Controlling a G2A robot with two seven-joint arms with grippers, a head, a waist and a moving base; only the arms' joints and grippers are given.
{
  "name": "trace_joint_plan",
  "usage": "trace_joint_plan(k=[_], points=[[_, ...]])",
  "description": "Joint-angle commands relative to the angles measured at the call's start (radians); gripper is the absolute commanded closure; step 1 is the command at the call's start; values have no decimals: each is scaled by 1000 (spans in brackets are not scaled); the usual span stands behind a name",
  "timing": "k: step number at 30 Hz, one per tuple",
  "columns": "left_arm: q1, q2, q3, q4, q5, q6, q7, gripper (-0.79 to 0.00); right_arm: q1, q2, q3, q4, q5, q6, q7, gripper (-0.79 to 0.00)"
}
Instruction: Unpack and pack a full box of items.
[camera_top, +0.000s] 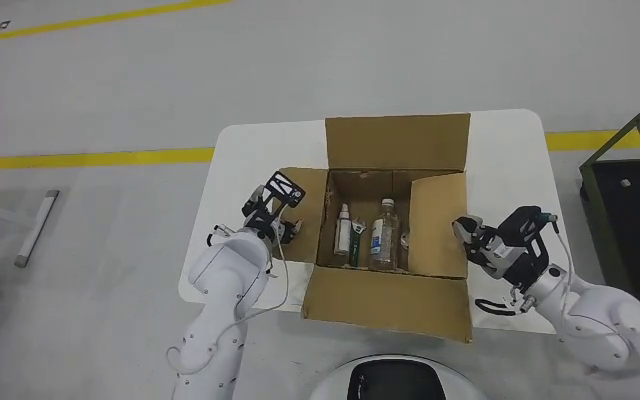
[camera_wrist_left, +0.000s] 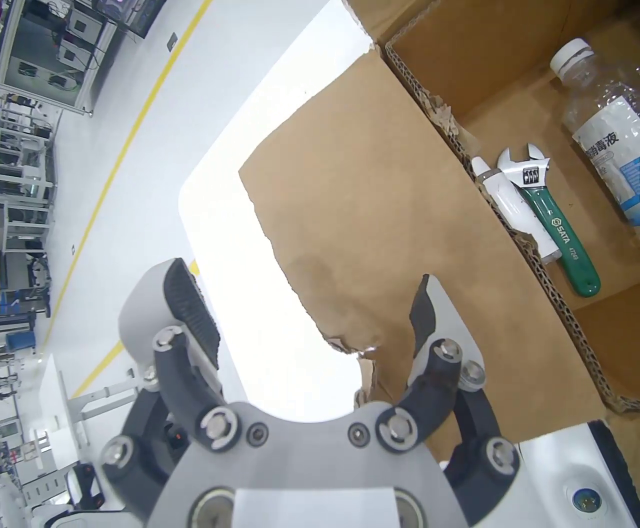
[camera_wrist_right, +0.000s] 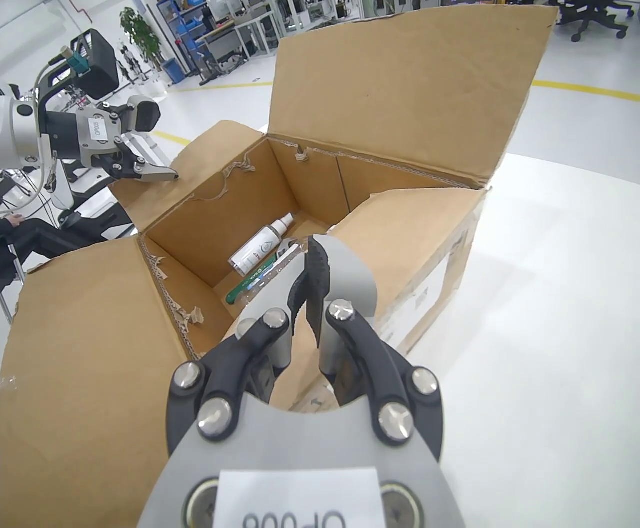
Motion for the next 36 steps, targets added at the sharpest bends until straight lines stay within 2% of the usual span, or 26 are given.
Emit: trace_joint_plan(k=[1, 8, 13, 18, 22, 27, 36], points=[[4, 1, 0, -3, -1, -1, 0, -785, -2, 0, 1, -4, 1, 3, -1, 0], [1, 2, -6, -24, -33, 12, 10, -785, -7, -2, 16, -26, 9, 29, -25, 0], [-34, 1, -6, -56, -79, 14, 40, -785, -20, -4, 48, -45, 21, 75, -65, 0], [-89, -3, 19, -91, -142, 1, 10, -785, -46, -7, 91, -52, 19, 133, -114, 0], [-128, -10, 64, -113, -199, 12, 16, -785, -78, -10, 116, -40, 5, 174, -140, 0], [-162, -28, 156, -129, -327, 80, 54, -785, -116, -15, 132, -32, -5, 215, -168, 0], [-174, -77, 352, -38, -668, 252, 168, -785, -164, -21, 150, -46, -11, 236, -187, 0]])
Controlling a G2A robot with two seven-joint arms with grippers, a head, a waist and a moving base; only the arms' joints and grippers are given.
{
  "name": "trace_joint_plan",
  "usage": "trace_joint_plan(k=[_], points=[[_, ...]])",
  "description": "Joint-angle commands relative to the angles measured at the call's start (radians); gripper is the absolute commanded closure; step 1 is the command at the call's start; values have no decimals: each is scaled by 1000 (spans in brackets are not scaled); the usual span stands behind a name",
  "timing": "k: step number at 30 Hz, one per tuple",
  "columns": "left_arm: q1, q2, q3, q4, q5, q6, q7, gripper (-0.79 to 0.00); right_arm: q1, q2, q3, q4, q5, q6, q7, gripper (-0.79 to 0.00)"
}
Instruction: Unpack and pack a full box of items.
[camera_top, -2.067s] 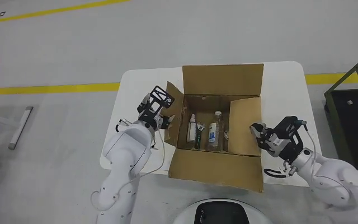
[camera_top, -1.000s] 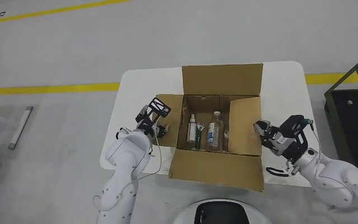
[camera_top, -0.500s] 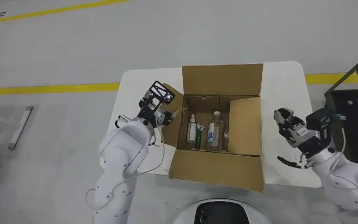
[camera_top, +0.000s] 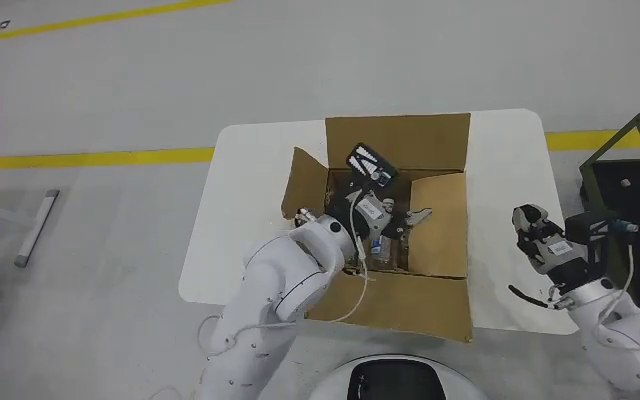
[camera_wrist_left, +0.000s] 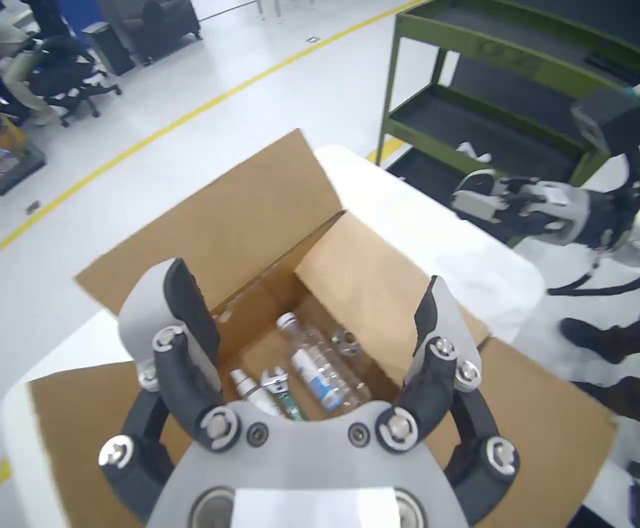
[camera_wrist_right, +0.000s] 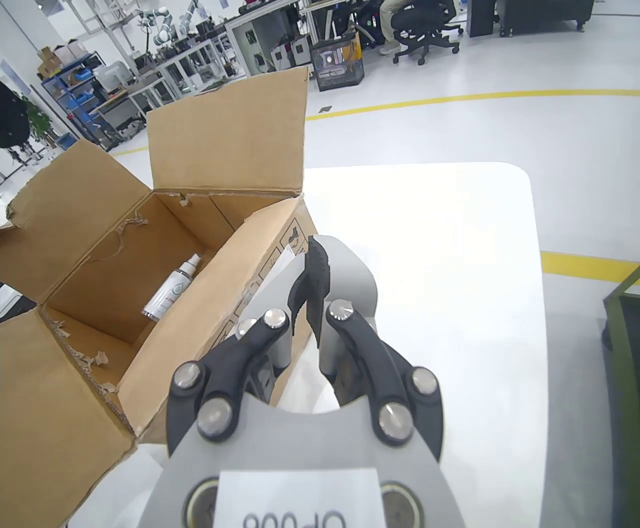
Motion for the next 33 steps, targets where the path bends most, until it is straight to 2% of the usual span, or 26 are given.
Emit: trace_joint_plan(k=[1, 8, 19, 24, 26, 30, 33], points=[[0, -8, 34, 21, -70, 24, 7, -785, -8, -1, 7, -3, -2, 3, -3, 0], [7, -18, 117, 104, -53, 45, -40, -785, -46, -5, 28, -11, 4, -3, -8, 0], [8, -18, 119, 106, -50, 45, -39, -785, -90, -11, 32, -22, 6, -26, 10, 0], [89, -22, 82, 101, -167, 157, 44, -785, -88, -15, 7, -8, 4, -28, 5, 0], [115, -27, 75, 111, -227, 228, 75, -785, -85, -16, -3, -3, 3, -27, 2, 0], [136, -41, 84, 129, -315, 377, 78, -785, -83, -19, -22, 6, -7, -26, -1, 0], [137, -49, 96, 152, -350, 427, 87, -785, -86, -21, -30, 8, -11, -26, -4, 0]])
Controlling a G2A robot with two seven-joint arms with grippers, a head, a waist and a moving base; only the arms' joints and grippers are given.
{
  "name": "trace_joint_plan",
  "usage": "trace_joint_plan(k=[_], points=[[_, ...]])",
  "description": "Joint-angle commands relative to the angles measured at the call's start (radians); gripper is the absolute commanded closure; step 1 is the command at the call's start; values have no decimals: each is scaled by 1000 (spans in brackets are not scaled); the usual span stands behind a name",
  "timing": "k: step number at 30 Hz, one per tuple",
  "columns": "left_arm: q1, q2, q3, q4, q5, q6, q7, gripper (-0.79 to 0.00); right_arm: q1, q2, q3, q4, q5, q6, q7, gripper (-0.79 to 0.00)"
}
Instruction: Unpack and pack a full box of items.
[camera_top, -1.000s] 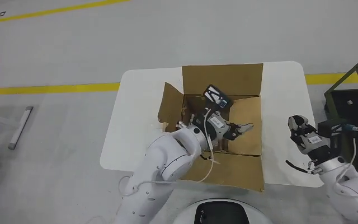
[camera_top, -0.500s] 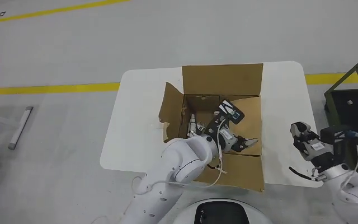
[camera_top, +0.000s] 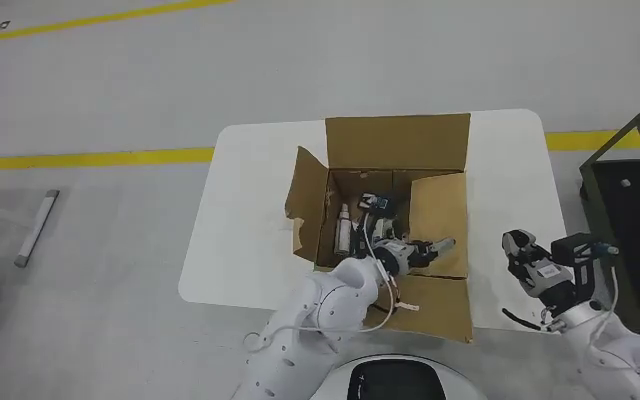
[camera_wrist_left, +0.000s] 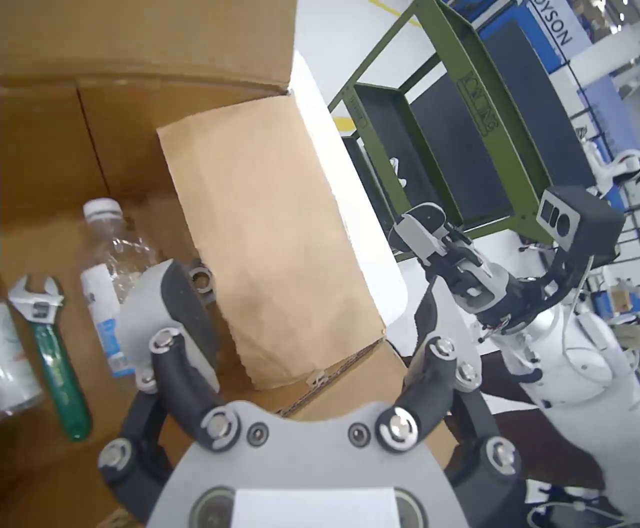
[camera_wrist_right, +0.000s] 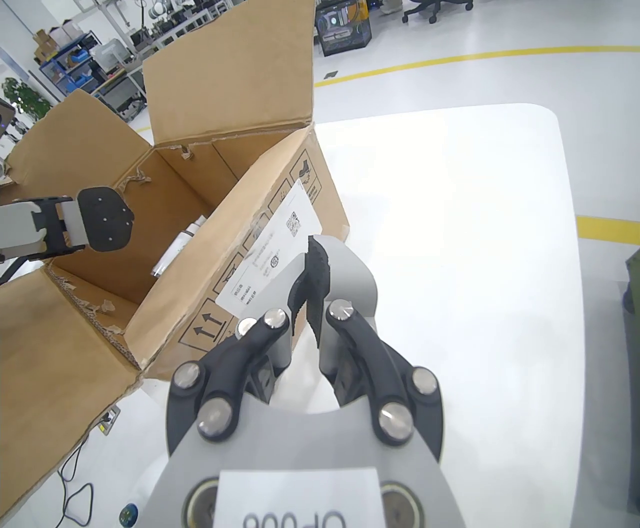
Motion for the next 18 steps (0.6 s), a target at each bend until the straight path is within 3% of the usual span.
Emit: trace_joint_plan(k=[1, 5, 18], points=[[-1, -4, 9, 14, -17, 19, 3, -785, -3, -1, -3, 0, -3, 1, -1, 0], [-7, -14, 21, 43, -75, 36, 20, -785, -7, -3, -8, 0, -3, 1, 0, 0], [-64, -31, 35, 157, -44, 55, 69, -785, 10, -10, -33, 18, -1, 4, 5, 0]])
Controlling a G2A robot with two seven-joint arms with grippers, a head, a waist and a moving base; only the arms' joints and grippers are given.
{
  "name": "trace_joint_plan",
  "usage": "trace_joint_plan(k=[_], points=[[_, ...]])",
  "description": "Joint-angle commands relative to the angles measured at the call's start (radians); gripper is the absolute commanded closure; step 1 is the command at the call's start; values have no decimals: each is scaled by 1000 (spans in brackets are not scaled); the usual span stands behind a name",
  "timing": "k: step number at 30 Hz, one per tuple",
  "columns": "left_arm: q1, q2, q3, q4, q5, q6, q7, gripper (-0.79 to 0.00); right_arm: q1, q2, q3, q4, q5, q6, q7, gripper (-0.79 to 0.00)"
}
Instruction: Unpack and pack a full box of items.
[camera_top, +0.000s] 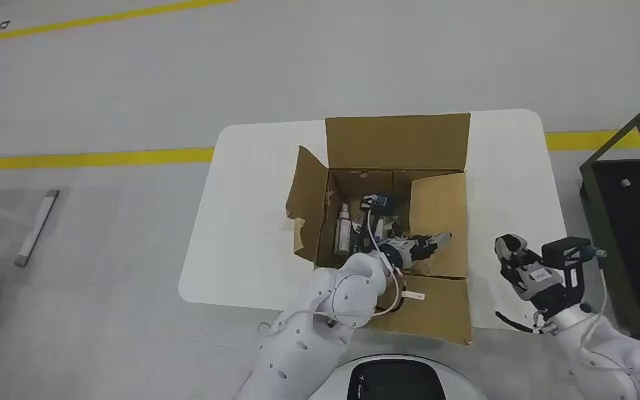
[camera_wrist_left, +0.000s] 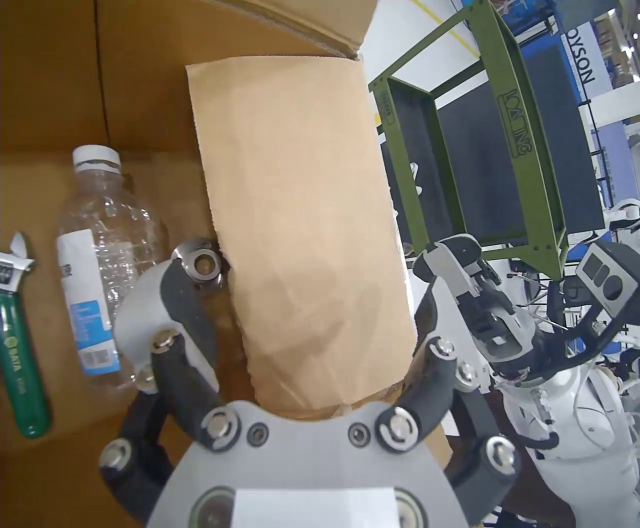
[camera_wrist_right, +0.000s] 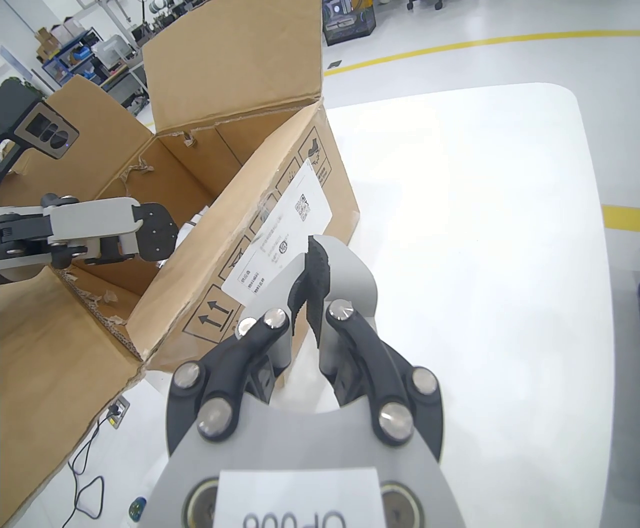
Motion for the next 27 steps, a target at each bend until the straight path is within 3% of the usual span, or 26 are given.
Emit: trace_joint_plan(k=[1, 15, 27], points=[[-6, -1, -2, 17, 4, -7, 6, -785, 3, -1, -3, 4, 1, 0, 3, 0], [6, -10, -5, 69, -11, -32, 44, -785, 34, -8, -55, 30, -2, -7, 21, 0], [41, -17, -14, 46, -81, -47, 68, -785, 49, -14, -85, 45, 8, -8, 32, 0]])
